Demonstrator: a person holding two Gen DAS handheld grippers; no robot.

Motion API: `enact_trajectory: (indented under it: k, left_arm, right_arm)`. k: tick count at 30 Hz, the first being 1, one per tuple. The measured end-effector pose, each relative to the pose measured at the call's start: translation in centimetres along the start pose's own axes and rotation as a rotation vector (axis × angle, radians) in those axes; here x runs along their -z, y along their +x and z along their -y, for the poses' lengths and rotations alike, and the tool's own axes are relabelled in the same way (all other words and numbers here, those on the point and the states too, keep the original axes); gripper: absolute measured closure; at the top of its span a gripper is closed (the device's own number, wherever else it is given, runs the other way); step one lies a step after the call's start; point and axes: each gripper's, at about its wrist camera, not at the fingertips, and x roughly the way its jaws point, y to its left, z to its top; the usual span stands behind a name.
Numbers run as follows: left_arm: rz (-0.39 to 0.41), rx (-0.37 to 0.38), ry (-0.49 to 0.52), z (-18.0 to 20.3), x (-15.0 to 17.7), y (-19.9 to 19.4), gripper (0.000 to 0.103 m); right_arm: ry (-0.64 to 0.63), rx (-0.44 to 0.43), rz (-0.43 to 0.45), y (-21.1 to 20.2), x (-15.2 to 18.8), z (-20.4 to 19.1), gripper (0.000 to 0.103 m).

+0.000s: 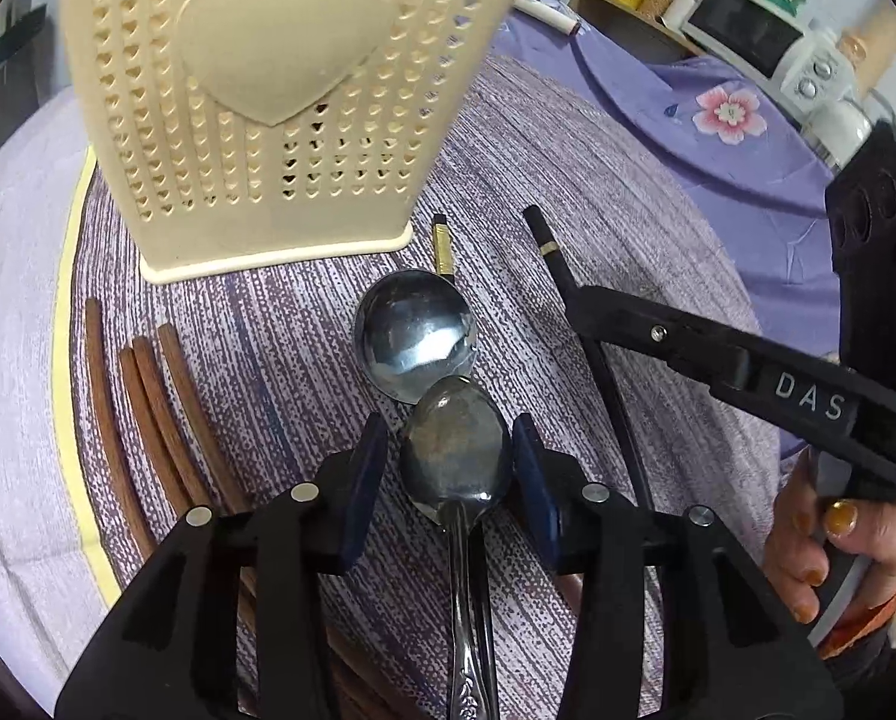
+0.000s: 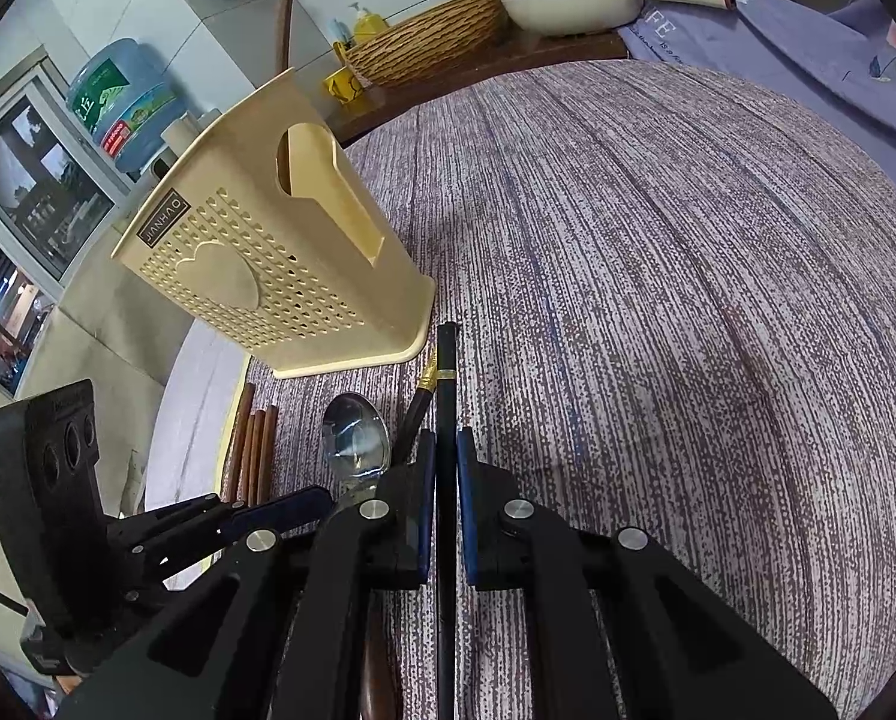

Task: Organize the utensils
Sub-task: 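Lift the spoon over the holder with the left tool while the right tool carries the black chopstick there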

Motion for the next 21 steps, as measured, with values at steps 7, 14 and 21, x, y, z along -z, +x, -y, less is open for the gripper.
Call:
enact_trajectory:
  k: [7, 14, 21]
  left_arm:
    - [0.012, -0.062, 0.046, 1.3, 0.0, 0.5, 0.058]
    - [0.010, -0.075, 0.030, 1.4, -0.4, 0.8, 0.066]
    - [0.061, -0.069, -0.007, 0.3, 0.0, -0.8, 0.066]
  right_arm:
    - [0.006, -0.001, 0.004, 0.0, 0.1, -0.1, 0.095]
    - [0.002, -0.001, 0.011, -0.3, 0.1, -0.3, 0.095]
    - [-0.008, -0.001, 0.050, -1.3, 0.2, -0.7, 0.095]
